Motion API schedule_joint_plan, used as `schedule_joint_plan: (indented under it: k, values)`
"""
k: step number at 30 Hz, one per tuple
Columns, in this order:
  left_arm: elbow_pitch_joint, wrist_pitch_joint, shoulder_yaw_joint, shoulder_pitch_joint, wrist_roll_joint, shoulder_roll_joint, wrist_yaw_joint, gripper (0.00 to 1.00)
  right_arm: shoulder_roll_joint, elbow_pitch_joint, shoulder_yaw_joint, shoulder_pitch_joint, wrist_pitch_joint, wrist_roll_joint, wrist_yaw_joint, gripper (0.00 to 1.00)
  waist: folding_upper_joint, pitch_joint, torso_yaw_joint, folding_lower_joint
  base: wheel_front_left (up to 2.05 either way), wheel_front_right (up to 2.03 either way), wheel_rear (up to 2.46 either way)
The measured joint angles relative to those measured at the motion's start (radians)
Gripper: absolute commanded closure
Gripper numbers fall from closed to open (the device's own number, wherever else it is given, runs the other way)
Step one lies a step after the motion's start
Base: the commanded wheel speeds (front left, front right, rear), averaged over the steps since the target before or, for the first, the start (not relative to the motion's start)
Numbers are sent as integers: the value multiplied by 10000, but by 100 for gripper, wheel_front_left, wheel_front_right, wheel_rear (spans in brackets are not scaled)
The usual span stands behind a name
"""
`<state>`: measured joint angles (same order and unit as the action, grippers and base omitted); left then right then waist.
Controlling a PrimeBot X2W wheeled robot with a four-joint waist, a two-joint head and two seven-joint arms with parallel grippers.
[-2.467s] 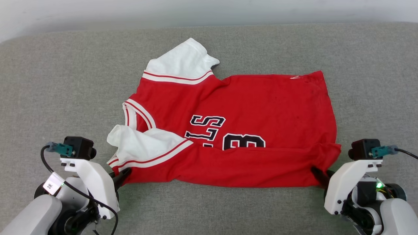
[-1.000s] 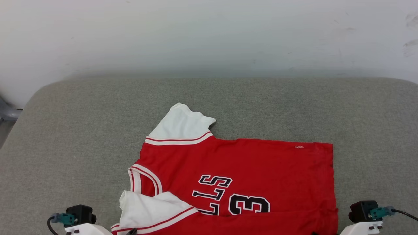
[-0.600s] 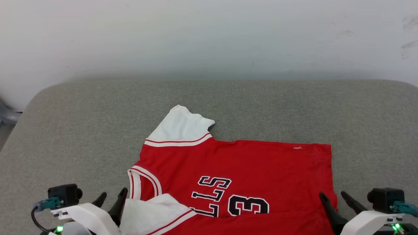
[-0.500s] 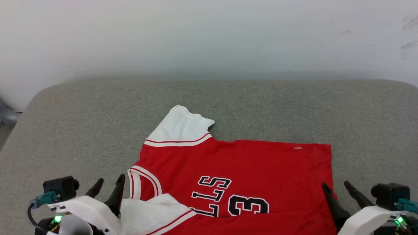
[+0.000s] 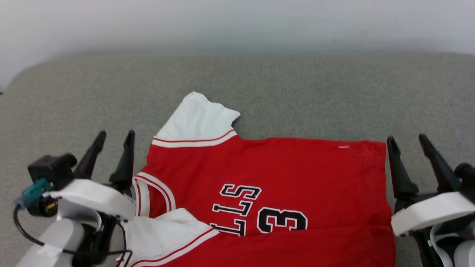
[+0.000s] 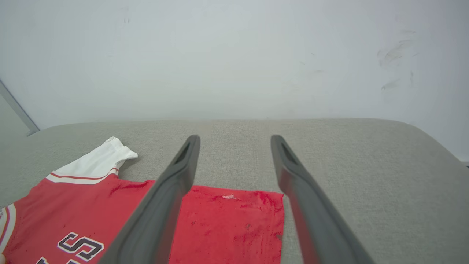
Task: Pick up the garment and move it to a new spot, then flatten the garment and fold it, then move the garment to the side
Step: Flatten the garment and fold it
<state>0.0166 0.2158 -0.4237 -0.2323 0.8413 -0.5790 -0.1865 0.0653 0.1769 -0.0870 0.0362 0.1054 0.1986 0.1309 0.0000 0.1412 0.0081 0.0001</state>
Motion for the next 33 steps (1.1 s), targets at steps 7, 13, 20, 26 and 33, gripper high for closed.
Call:
schedule_joint_plan:
  k: [7, 13, 20, 26, 33]
  values:
    - [757, -489, 27, -1591, 88, -184, 840, 0, -105, 370, 176, 705, -92, -151, 0, 0, 0, 1177, -321, 1, 0, 0, 0]
    - [1672, -1691, -90, -3507, 349, -485, 1701, 0, -130, 196, 190, 955, -326, 31, 0, 0, 0, 1926, -831, 2, 0, 0, 0]
    - [3643, -4130, -460, -5646, 1304, -462, 2661, 0, -134, -167, 301, 1107, -662, 244, 0, 0, 0, 2473, -1381, 2, 0, 0, 0]
    - [4932, -6472, -880, -6713, 2023, -635, 2928, 0, -136, -552, 472, 1208, -963, 525, 0, 0, 0, 2674, -1868, 2, 0, 0, 0]
    - [6063, -8211, -1287, -7382, 2174, -884, 2984, 0, -136, -932, 665, 1232, -1260, 840, 0, 0, 0, 3029, -2317, 1, 0, 0, 0]
